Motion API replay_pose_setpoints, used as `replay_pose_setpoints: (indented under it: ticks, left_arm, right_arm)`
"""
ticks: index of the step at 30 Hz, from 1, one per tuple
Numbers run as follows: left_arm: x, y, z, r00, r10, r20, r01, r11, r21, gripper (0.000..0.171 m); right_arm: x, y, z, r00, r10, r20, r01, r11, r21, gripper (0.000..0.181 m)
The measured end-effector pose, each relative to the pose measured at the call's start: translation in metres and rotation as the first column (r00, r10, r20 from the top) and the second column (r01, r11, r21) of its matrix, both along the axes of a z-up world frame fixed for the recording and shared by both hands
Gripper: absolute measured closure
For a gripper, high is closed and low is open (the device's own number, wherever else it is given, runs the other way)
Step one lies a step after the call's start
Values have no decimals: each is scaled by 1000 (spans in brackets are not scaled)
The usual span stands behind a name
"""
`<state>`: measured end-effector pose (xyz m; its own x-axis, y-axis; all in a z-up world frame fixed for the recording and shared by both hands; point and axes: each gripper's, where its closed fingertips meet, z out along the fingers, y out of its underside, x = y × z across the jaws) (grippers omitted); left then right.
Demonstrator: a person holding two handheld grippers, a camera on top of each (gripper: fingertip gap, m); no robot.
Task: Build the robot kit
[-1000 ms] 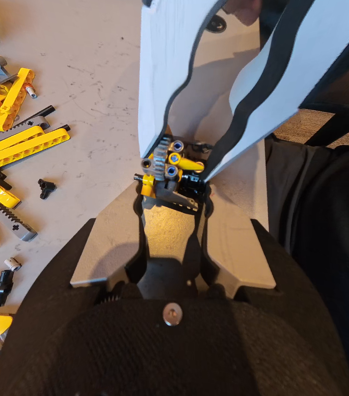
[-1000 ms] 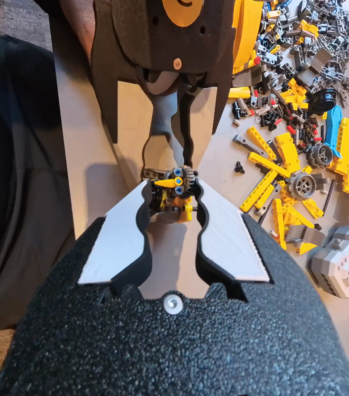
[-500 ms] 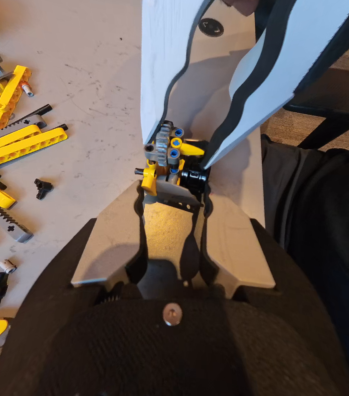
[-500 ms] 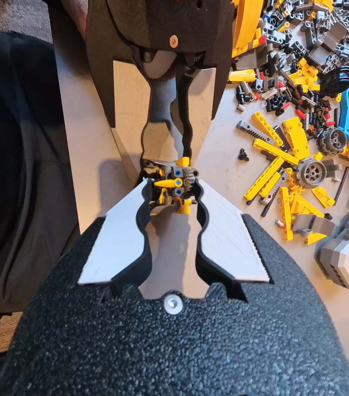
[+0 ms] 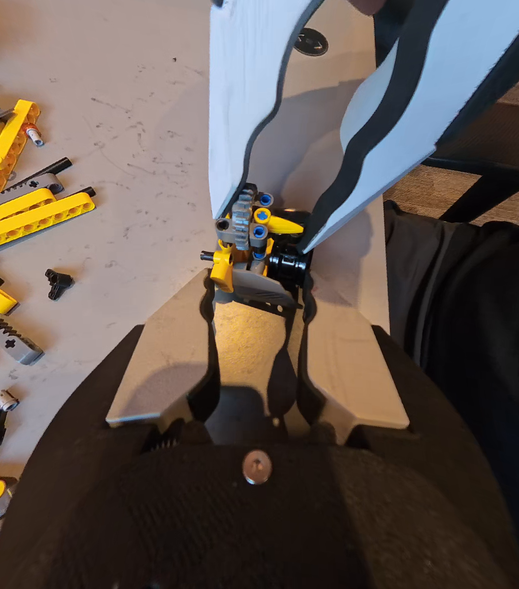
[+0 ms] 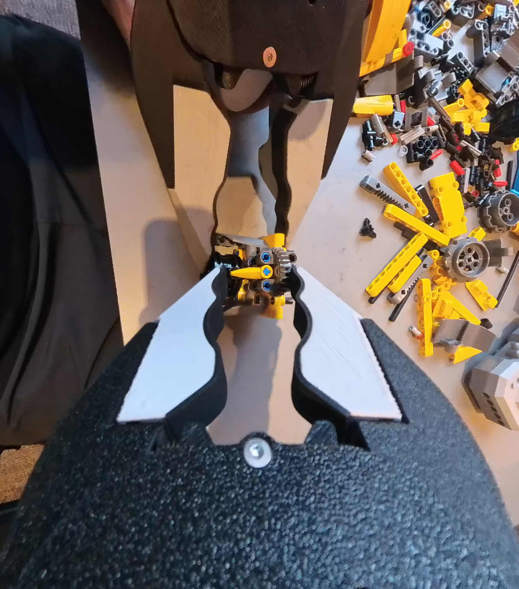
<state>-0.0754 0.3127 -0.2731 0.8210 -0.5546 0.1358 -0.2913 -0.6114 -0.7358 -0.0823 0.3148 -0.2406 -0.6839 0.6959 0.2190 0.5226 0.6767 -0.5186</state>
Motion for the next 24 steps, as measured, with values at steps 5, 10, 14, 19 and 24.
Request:
replay_pose_setpoints:
  ticks: [5,10,14,19,24]
  left_arm:
    - [0,1,1,1000,5,9,-5,1000,-2,118]
    - [2,1,2,1000,-2,-4,2,1000,15,118]
    - [2,1,2,1000,-2,-5,2,1000,16,118]
    - [3,1,1,1000,-4,-9,4,1000,16,118]
    - [2,1,1,1000,-3,0,3,1000,7,119]
  right_arm:
    - [0,2,-1,999,-22,26,25,993,-111,142]
    - [2,3,-1,999,-44,25,49,964,-261,142]
    - [2,3,-1,999,-35,17,38,964,-262,142]
    - [2,3,0,999,-32,42,44,944,-327,142]
    - [1,3,-1,999,-33,17,37,941,-336,142]
